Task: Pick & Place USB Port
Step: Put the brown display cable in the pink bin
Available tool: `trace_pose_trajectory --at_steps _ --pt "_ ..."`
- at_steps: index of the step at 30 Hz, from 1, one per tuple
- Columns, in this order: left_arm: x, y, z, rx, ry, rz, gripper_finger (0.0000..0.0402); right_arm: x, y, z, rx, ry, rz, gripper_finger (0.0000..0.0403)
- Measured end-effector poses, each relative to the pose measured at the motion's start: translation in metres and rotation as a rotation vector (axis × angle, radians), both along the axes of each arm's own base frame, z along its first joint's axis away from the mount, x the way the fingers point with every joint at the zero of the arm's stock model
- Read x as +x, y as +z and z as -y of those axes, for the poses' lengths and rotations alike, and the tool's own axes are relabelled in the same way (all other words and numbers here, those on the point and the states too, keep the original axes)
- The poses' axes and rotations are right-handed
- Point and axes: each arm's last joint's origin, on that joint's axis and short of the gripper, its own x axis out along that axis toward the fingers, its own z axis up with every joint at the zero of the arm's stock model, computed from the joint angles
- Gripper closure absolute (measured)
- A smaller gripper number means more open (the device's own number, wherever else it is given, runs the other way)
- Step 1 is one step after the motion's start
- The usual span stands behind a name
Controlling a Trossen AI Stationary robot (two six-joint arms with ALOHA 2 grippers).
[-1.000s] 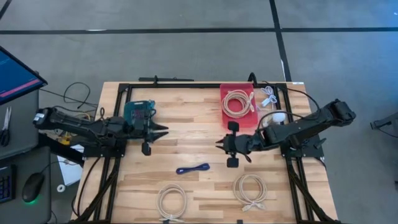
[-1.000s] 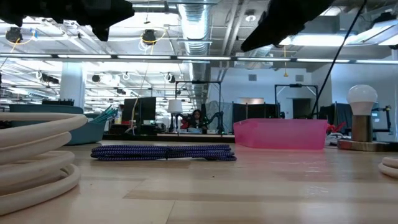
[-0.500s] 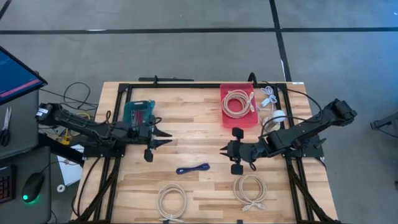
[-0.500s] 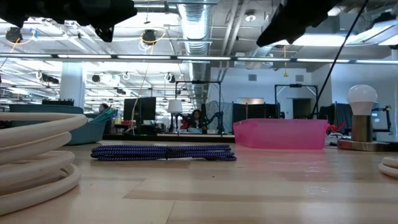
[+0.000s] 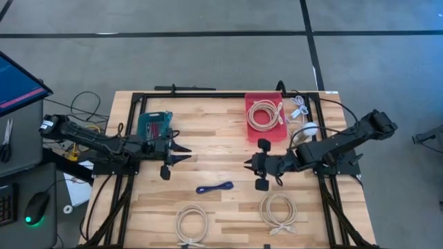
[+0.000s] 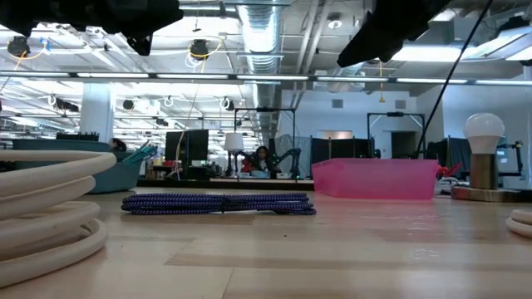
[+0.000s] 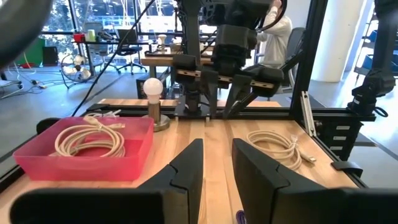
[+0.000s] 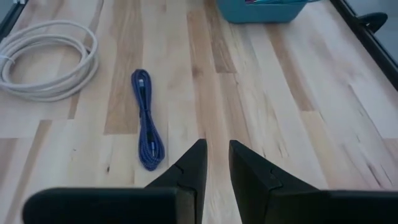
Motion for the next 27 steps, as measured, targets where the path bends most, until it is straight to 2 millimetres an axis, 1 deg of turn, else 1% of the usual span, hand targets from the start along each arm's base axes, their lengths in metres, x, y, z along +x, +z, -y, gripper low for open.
trace_pose_trajectory --at_steps 14,27 --pt "0.000 0.000 0.000 -0.002 0.000 0.005 0.0317 0.005 0.001 0.011 0.009 -0.041 0.016 0.0344" --pt "0.000 0.002 0.000 -0.005 0.000 0.018 0.0317 0.006 0.004 0.010 0.020 -0.040 0.048 0.0344"
